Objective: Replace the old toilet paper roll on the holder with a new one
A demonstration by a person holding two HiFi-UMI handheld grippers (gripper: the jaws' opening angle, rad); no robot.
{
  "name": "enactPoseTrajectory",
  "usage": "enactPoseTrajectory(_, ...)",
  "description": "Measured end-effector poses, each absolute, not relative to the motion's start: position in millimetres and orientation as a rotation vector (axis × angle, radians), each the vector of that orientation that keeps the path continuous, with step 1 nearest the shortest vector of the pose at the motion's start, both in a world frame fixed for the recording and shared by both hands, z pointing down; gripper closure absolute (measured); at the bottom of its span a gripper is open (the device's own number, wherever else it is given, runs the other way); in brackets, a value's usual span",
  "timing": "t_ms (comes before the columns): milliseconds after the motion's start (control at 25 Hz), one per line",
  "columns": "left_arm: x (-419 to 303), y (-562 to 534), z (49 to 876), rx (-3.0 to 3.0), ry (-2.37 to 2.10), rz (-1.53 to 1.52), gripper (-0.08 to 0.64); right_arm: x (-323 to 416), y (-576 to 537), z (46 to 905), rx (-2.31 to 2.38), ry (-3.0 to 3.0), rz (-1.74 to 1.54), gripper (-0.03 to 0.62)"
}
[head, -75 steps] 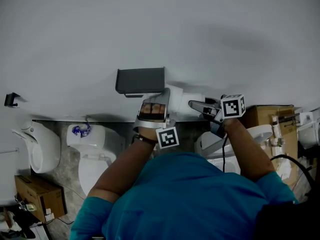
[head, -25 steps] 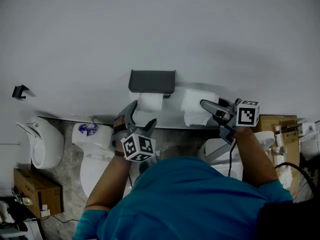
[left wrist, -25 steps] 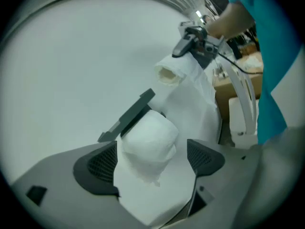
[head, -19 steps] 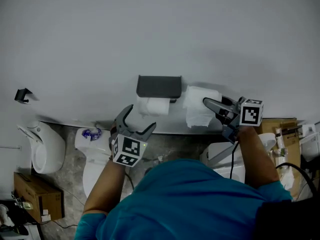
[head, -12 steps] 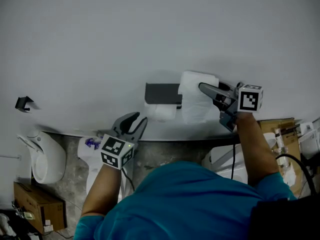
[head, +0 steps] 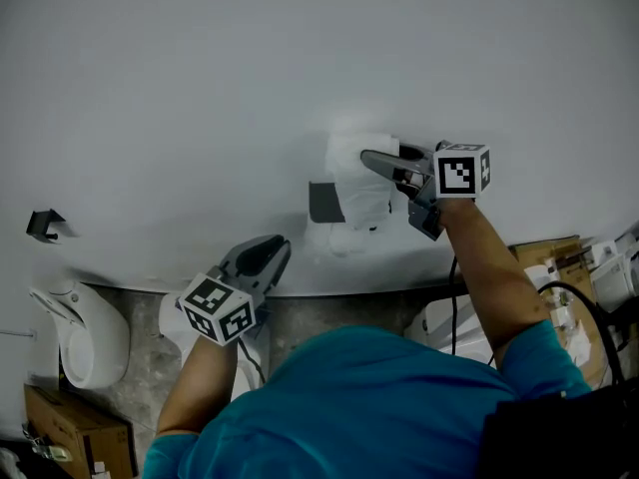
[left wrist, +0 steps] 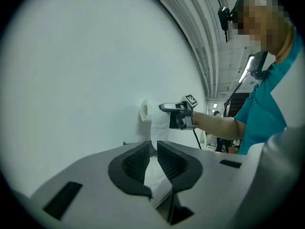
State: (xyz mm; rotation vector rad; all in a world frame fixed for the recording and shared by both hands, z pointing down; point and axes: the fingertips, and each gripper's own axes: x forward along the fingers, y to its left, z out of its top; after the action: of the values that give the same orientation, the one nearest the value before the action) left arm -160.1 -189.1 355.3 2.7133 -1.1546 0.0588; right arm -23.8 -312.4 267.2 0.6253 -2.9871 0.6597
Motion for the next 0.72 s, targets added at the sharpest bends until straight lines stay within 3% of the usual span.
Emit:
enactPoseTrajectory(240,-167,-191,360,2.711,-1.09,0.052,0.505,-34,-321,364,0.665,-2.715,0.756,0.397)
enactPoseTrajectory(440,-171,-193,362,2.692,-1.057,0.031,0.503,-35,-326,383,0.705,-2.567,0.743,0.386)
enactPoseTrajectory(720,-173,-195,367,2.681,-1.033,0.037,0.503,-12,-332,391,0.886,-2.427,0.707,0.237)
